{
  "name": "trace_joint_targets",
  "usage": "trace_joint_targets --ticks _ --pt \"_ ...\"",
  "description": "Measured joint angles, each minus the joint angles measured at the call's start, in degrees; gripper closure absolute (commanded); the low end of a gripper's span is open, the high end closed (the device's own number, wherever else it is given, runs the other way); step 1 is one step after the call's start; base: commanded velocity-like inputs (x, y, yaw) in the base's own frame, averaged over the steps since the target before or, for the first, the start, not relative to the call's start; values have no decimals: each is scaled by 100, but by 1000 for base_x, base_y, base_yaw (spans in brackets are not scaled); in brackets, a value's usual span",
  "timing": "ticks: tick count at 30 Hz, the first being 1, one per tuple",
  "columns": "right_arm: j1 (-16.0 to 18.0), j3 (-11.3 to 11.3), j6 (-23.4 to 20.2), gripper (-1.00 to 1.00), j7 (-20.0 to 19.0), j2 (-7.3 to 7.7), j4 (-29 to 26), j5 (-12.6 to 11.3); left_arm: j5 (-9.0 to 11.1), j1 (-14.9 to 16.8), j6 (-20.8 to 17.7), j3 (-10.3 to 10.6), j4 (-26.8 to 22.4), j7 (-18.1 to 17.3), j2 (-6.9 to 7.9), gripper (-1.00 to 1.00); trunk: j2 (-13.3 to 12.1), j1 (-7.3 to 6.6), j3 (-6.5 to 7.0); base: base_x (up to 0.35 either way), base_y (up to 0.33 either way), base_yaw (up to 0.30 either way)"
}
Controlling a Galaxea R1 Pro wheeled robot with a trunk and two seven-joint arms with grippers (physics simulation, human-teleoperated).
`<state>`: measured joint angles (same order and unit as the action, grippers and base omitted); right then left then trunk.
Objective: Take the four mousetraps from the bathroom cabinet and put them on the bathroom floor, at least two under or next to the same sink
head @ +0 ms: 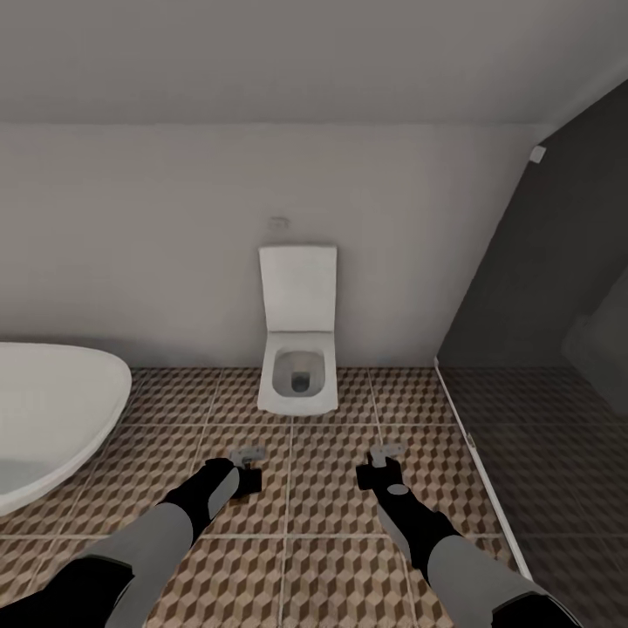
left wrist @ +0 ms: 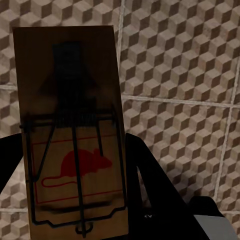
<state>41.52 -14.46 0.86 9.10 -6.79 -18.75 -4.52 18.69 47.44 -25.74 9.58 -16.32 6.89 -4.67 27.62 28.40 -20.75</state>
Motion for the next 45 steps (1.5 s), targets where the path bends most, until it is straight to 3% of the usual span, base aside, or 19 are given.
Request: trace_joint_targets --ticks 45 --pt "0 0 1 100 -6 0 0 6 0 1 0 0 9 -7 -1 100 1810 990 -1235 0 0 0"
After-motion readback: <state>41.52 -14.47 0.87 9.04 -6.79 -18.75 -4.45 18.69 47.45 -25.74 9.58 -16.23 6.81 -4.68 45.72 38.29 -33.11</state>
